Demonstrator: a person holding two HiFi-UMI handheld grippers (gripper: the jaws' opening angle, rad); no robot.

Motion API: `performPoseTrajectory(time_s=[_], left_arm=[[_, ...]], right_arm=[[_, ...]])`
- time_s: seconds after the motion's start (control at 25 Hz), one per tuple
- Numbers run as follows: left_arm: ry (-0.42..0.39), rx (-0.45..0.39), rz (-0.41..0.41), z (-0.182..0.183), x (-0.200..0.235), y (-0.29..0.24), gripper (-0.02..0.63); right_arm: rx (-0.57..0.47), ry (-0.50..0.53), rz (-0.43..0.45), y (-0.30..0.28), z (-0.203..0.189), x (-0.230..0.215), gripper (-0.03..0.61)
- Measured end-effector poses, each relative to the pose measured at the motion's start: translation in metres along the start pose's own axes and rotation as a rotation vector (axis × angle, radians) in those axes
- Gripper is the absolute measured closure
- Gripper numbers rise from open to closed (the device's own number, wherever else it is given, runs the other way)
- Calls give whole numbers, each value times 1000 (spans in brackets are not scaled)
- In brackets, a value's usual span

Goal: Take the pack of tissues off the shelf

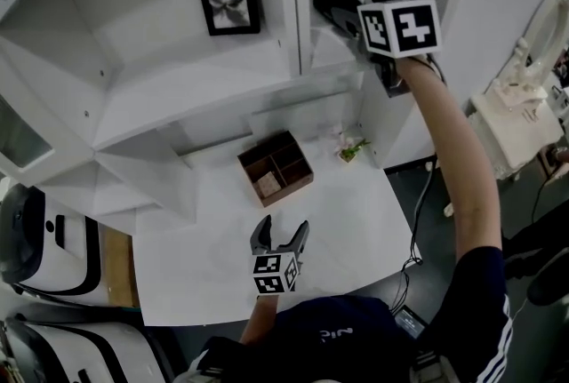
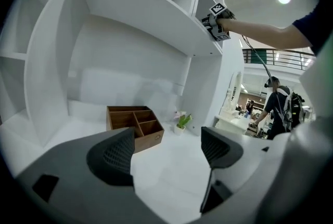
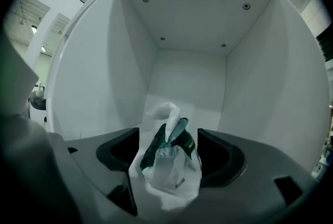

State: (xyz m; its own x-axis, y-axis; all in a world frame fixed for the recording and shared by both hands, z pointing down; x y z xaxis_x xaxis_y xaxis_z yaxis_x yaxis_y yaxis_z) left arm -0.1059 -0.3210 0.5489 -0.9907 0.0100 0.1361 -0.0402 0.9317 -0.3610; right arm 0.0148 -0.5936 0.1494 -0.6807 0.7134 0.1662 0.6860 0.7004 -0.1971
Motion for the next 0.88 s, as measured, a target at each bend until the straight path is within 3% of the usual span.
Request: performPoseTrajectory(time_s=[0.24,0.4,0.56,0.88], left_arm=[[0,16,-5,-6,2,-6,216],[5,24,-7,-10,3,-7,216],[3,32,-6,-14,5,-6,216],[-2,24,-4,-13,8,-4,216]], right_arm=[[80,-31,-11,-13,-7,-10,266],[158,-2,-3,-18,-14,-9,402],[150,-18,-16,-17,-14,-15,530],[109,-21,-38,-12,-9,-18,563]])
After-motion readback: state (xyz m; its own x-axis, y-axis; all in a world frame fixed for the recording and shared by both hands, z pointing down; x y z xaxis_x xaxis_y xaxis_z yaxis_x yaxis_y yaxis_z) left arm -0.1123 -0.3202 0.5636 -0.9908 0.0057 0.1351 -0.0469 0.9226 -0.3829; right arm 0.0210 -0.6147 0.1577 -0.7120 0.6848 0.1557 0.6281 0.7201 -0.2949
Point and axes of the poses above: the fingertips, and each gripper's own axes: y backward along the fingers, x to its left, z out of its top, the point moved 1 cm from there along y, backward along the fingers, and after that the axes turned 12 degrees about z, right-handed, at the moved point
